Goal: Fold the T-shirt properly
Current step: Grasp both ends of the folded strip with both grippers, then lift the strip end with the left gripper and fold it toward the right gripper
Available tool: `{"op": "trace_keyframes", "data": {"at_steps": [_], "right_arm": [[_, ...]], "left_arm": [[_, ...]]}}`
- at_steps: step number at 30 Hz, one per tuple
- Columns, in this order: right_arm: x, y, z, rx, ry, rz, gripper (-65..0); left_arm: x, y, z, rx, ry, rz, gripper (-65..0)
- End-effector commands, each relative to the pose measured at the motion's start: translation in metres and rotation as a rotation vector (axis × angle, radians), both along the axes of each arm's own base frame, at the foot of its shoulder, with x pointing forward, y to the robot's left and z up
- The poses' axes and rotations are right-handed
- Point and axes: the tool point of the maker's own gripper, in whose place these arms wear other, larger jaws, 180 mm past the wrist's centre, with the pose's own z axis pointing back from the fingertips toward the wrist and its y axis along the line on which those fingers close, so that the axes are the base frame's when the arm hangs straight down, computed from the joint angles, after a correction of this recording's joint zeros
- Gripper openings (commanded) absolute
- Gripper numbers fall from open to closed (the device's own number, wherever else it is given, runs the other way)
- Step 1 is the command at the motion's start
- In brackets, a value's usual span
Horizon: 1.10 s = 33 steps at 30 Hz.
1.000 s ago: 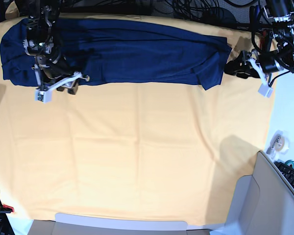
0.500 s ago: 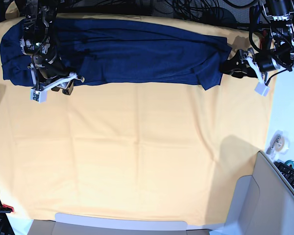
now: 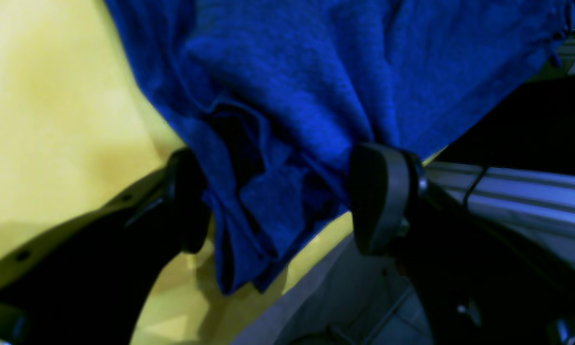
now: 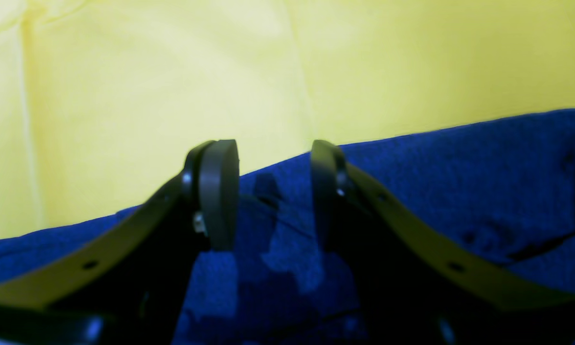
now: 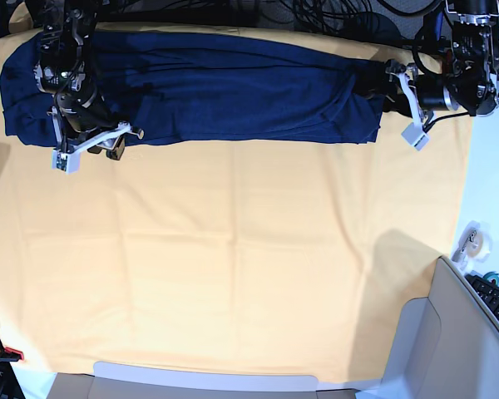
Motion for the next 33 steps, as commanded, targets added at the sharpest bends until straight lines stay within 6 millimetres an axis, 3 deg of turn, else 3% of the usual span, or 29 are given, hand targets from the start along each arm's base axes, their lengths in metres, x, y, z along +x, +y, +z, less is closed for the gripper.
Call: {"op": "trace_keyframes", "data": {"at_steps": [1, 6, 12, 15, 19, 20, 25, 29, 33], "right_arm": [[0.006, -0.002, 0.01, -0.014, -0.041, 0.005, -40.1], [0.006, 0.0, 0.009, -0.011, -0.04, 0.008, -40.1], [0.004, -0.003, 0.008, -0.018, -0.034, 0.003, -40.1], [0.003, -0.003, 0.008, -0.018, -0.032, 0.003, -40.1], [0.002, -0.003, 0.007, -0.018, -0.029, 0.003, -40.1], [0.003, -0.005, 0.008, -0.021, -0.032, 0.0, -40.2], [-0.004, -0.046, 0.014, -0.064, -0.039, -0.102, -40.2], [-0.014, -0.075, 0.018, -0.096, -0.039, -0.178, -40.2], [-0.026, -0.097, 0.02, -0.123, -0.029, -0.236, -40.2]], "left_arm": [[0.0, 0.0, 0.002, 0.007, 0.0, -0.023, -24.8], [-0.013, -0.001, -0.017, -0.007, 0.082, -0.013, -25.6], [-0.007, -0.005, -0.022, -0.018, 0.1, -0.022, -31.9], [-0.005, -0.005, -0.021, -0.02, 0.094, -0.018, -42.4], [0.01, -0.005, -0.014, -0.022, 0.057, -0.016, -64.2], [0.012, -0.005, -0.013, -0.023, 0.052, -0.016, -65.0], [0.029, -0.006, 0.021, 0.0, -0.092, -0.04, -65.0], [0.036, -0.026, 0.059, 0.022, -0.243, -0.129, -65.0], [0.034, -0.05, 0.078, 0.01, -0.319, -0.208, -65.0]]}}
